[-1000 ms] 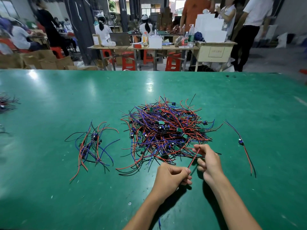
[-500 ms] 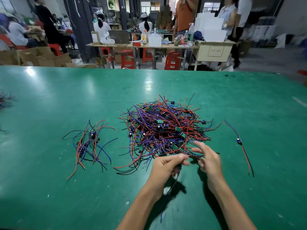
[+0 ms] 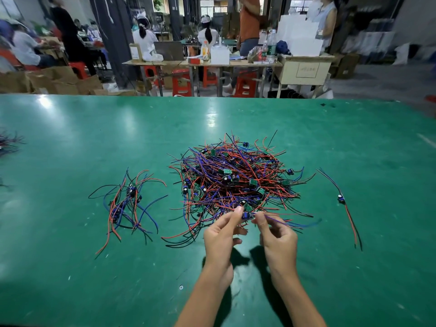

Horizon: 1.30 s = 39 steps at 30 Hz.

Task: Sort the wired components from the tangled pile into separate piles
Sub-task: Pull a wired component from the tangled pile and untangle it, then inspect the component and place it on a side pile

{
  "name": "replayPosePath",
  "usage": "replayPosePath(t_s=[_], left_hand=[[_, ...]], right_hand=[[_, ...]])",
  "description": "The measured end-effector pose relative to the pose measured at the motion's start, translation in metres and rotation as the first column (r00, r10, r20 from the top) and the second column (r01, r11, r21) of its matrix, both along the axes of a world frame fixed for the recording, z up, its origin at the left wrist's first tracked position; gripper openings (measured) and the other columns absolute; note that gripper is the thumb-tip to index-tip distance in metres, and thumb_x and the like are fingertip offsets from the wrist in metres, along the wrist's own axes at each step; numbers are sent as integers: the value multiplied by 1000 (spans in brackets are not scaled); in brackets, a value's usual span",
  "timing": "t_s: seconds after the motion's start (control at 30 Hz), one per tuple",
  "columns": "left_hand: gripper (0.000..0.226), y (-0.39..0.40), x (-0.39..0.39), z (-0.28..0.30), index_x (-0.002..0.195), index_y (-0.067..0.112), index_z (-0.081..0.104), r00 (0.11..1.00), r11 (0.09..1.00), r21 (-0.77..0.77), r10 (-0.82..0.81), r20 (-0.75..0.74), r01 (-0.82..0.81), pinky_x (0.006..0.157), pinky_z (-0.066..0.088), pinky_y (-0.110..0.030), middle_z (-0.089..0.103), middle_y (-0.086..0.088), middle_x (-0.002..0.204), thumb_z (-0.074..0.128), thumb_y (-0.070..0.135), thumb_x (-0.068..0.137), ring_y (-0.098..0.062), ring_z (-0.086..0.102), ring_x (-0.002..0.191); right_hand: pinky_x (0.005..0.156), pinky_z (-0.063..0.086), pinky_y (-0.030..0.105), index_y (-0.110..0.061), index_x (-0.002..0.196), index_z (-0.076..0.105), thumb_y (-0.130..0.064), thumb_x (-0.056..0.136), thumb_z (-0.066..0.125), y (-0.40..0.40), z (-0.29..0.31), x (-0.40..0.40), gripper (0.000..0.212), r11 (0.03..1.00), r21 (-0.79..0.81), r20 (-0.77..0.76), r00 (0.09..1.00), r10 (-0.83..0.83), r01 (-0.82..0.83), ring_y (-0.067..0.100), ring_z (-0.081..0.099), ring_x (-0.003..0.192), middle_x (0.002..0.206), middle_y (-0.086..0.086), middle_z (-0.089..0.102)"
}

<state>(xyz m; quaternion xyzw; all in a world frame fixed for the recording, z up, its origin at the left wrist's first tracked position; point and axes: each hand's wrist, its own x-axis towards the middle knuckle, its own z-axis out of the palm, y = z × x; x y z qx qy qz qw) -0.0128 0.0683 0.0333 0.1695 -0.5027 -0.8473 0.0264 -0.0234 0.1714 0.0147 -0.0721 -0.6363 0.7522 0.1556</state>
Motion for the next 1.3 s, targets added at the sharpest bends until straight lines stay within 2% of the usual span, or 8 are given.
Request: replayPosePath(t_s=[0.17,0.37,0.53,0.67,0.77,1.03,1.2,1.3], left_hand=[[22,2,10,-7,84,15,82,995,997,-26,64,-74,-66,54,45,-19,76,-3,82,84,34,73,-12,59,55],[15,-7,15,-17,89,19,83,975,970,-239,-5,-220,-49,58,49,-18,78,-5,82,85,17,75,-10,62,60],[15,-28,16,-35,91,30,80,960,820,-571,-118,-253,-49,60,45,-17,78,5,89,81,17,84,-6,61,65],[18,-32,15,-21,100,22,79,934,884,-378,-339,-114,275,52,53,-25,77,-11,91,65,33,96,-20,71,64],[33,-18,16,-14,104,10,76,851,802,-368,-523,-50,471,63,55,-28,77,-16,97,59,37,100,-25,73,77],[20,2,9,-18,106,14,75,919,900,-217,-393,-30,378,46,58,-28,78,-9,95,58,4,98,-21,73,74],[16,5,7,-20,99,12,78,921,898,-233,-389,-24,373,38,51,-25,76,-8,88,62,13,99,-17,66,58],[17,5,6,-23,98,12,78,910,880,-265,-414,-17,395,37,50,-25,77,-14,92,61,15,99,-19,64,54]], right_hand=[[45,37,14,-19,92,82,-43,73,78,3,10,1,30,934,-307,184,952,246,-182,6,47,50,78,-5,66],[48,41,14,-23,102,82,-40,75,74,17,20,2,33,914,-287,219,910,353,-286,7,52,53,84,-12,69],[46,38,11,-22,107,81,-37,78,73,44,26,-5,33,889,-227,208,871,444,-399,4,44,50,74,-16,59],[52,36,13,-21,99,81,-43,77,74,61,25,-9,32,854,-49,260,819,512,-519,3,44,56,73,-14,62],[55,35,17,-24,89,82,-43,80,72,62,22,-10,23,816,120,296,805,514,-566,3,50,61,71,-9,68],[56,44,9,-31,83,82,-44,77,75,53,2,-7,16,869,185,240,879,412,-458,1,60,63,70,-9,72],[69,51,17,-31,88,83,-44,80,75,46,-9,-6,17,908,210,180,927,329,-363,7,68,79,98,-7,76],[77,59,28,-24,88,83,-21,94,69,39,-16,-7,16,931,114,168,931,325,-346,21,74,94,109,2,74]])
